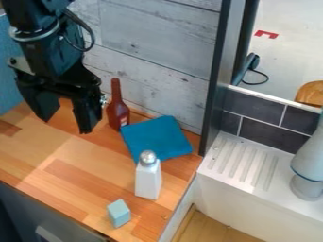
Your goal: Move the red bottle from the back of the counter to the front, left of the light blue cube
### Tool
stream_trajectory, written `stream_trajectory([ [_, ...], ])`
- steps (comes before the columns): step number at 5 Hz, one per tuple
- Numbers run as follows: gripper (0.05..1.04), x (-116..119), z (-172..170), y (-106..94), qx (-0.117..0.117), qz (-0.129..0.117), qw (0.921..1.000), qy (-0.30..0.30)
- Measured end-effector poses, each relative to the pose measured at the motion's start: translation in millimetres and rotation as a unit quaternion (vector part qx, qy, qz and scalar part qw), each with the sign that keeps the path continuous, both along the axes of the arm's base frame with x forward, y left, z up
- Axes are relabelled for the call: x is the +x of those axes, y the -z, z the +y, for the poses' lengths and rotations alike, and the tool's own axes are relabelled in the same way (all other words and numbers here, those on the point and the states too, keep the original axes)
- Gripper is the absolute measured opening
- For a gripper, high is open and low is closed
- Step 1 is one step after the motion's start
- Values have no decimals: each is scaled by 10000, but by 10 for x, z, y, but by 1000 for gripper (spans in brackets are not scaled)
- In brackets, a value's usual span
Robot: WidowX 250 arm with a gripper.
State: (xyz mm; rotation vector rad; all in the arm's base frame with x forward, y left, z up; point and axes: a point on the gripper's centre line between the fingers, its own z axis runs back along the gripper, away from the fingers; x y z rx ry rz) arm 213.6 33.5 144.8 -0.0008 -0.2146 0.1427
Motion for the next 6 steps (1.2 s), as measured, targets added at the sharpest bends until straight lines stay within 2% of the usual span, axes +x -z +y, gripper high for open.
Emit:
stream_trajectory([
  [1, 1003, 8, 2, 47, -9, 53, 10000, -1],
  [2, 1003, 287, 136, 296, 338, 12, 9992, 228],
  [3, 1003, 562, 227, 367, 551, -183, 9977, 352],
  [4, 1003, 826, 290, 460, 624, -263, 9969, 388],
  [6, 1003, 1438, 394, 589, 551, -224, 9980, 231],
])
